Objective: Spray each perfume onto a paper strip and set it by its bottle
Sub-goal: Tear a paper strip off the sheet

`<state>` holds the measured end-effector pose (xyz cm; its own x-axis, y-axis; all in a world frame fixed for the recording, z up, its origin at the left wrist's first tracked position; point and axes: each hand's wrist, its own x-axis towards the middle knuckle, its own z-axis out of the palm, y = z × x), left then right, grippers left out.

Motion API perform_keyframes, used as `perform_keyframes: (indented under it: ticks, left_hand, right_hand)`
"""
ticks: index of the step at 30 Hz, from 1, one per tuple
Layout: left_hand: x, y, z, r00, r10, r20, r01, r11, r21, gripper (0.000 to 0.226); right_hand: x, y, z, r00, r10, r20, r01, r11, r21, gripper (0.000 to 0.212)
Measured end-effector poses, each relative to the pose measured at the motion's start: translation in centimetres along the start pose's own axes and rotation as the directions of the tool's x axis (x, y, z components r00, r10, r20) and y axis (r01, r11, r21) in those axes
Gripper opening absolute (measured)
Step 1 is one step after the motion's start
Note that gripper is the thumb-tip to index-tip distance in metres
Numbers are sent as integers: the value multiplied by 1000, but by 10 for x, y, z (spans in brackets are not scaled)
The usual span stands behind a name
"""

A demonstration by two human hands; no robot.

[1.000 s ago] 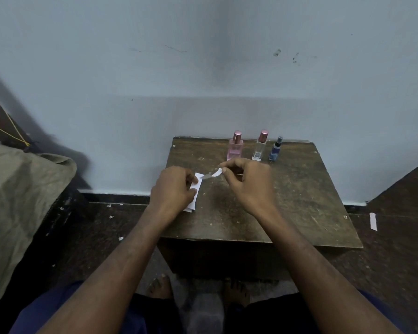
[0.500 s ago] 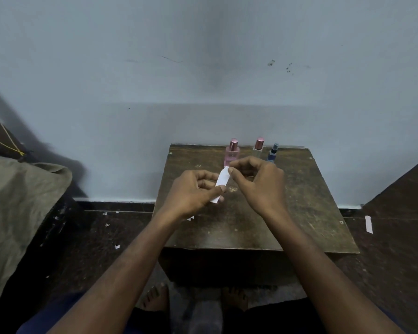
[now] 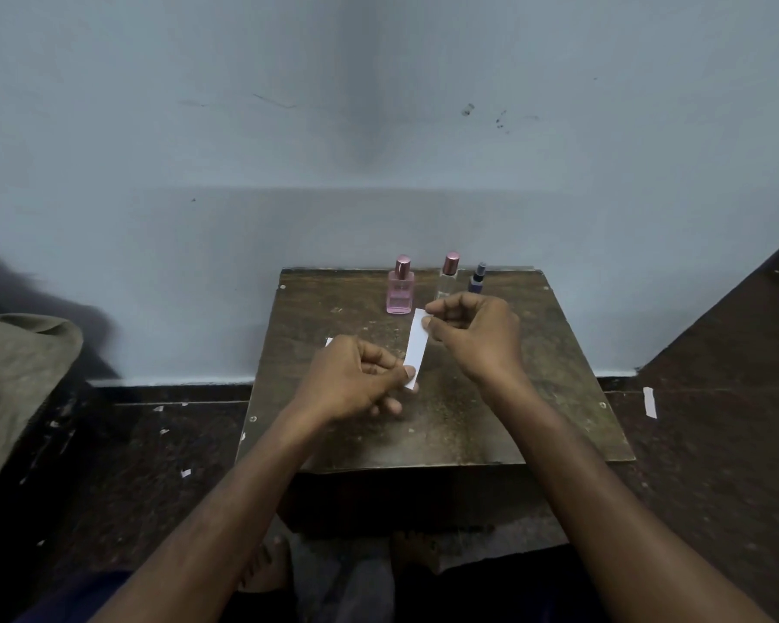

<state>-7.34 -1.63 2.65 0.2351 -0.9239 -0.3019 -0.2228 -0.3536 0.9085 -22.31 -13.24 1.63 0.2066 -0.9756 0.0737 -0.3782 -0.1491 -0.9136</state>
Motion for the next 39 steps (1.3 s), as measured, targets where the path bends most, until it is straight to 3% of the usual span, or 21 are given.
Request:
perform_keyframes:
  ticks: [4,6,7,9,10,11,14,20,25,28,33,39]
  left_hand:
    - [-4,-5,3,997,-59,50,56,997,56,17]
    - [-7,-8,1,996,-69,62,55,979,198,15]
    - [-6,-10,-1,999,-50,21,39,931,362,15]
    - [-4,-14,-7,981,86,-175,65,701,710,14]
    - [-3,-14,-8,952,176,-251,94,614,784,16]
    - [-1,-12,-8,932,231,-278,86,606,791,18]
    - [6,-9,-3,931,259,-256,-21,740,672,13]
    - [11,-26,15,942,308,-134,-125,692,711,27]
    - [12,-29,22,939,336,-78,-190,693,695,36]
    - [9,-27,29,928,366,-74,-204,662,721,39]
    - [23,-11,42,909,414,-40,-250,622,742,47]
    - [46,-18,43,938,347,-7,-195,544,816,51]
  right_hand:
    - [4,3,-3,999,-42,-22,40,996,-86,13]
    - [6,7,-5,998,-52,-24,48,987,-156,12]
    - [7,9,-5,999,-51,-10,48,978,-202,11]
    - [10,15,-5,998,-47,43,58,948,-312,10]
    - [10,17,-5,997,-45,68,67,927,-370,10]
    - [11,20,-5,995,-44,84,75,908,-413,10]
    - [12,25,-3,995,-21,100,65,885,-461,12]
    - [18,21,-6,993,-98,68,119,843,-524,26]
    - [19,23,-13,963,38,266,159,717,-679,27]
    - [18,26,-16,949,75,307,160,725,-670,31]
    - [23,22,-23,989,-19,148,107,780,-617,30]
    - [32,22,-31,989,-133,-59,96,899,-428,15]
